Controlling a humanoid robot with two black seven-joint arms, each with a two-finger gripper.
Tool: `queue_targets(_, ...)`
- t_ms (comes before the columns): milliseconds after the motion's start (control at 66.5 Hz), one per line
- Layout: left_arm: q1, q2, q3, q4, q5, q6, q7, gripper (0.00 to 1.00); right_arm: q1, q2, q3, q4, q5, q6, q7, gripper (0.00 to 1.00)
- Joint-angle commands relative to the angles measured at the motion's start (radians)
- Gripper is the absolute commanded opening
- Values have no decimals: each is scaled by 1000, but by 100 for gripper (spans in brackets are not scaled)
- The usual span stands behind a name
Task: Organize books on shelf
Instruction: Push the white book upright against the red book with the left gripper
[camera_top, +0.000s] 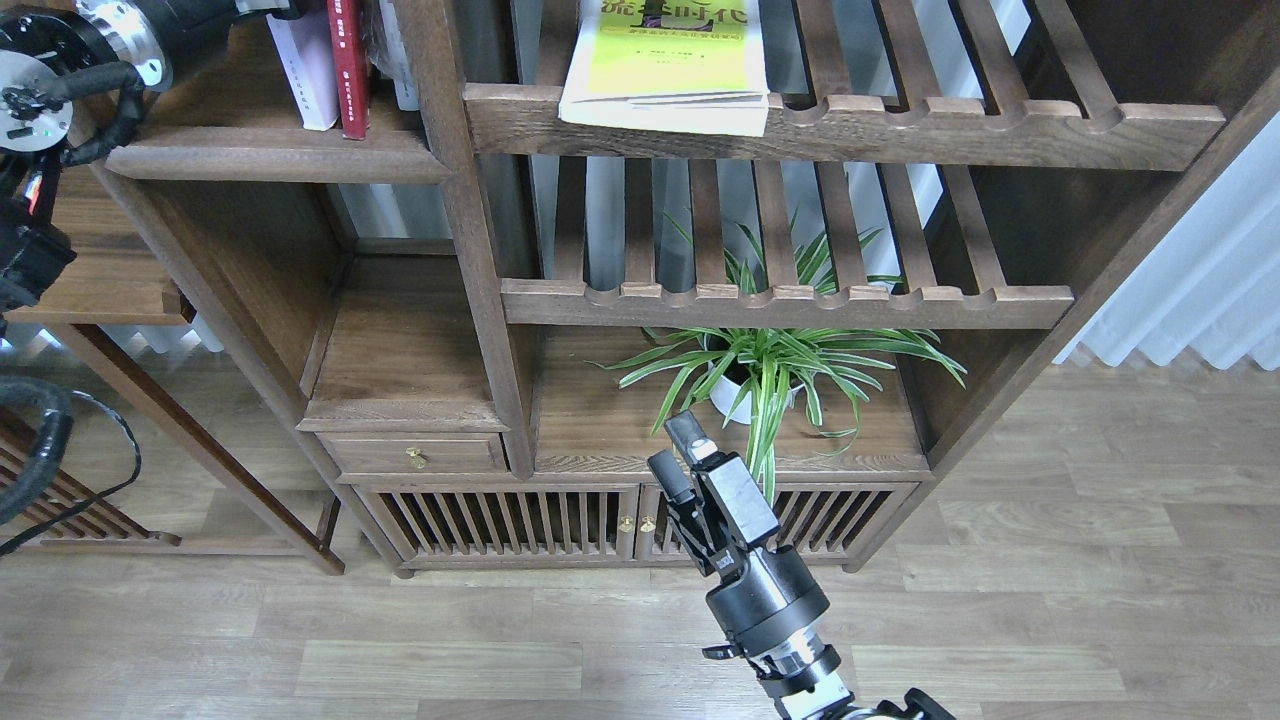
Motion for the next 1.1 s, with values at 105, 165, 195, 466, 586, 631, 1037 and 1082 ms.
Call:
queue_targets(105,-2,-1,0,3,-9,0,2,87,0,0,0,0,0,0,-1,100)
queue_targets(165,-2,-1,0,9,-13,0,2,87,0,0,0,0,0,0,0,100)
queue_targets(195,-2,-1,0,11,-16,0,2,87,1,0,0,0,0,-2,-1,100)
queue_targets(466,-2,-1,0,14,-26,0,2,88,0,0,2,0,0,0,0,100)
queue_targets(586,-2,-1,0,14,-29,0,0,88,0,0,0,0,0,0,-1,100)
queue_targets(631,-3,-2,0,14,-29,0,0,88,0,0,2,0,0,0,0,100)
queue_targets(1037,-2,-2,-5,13,-62,0,0,87,0,0,2,0,0,0,0,100)
queue_targets(1082,0,-2,-5,11,-74,0,-2,87,0,0,2,0,0,0,0,100)
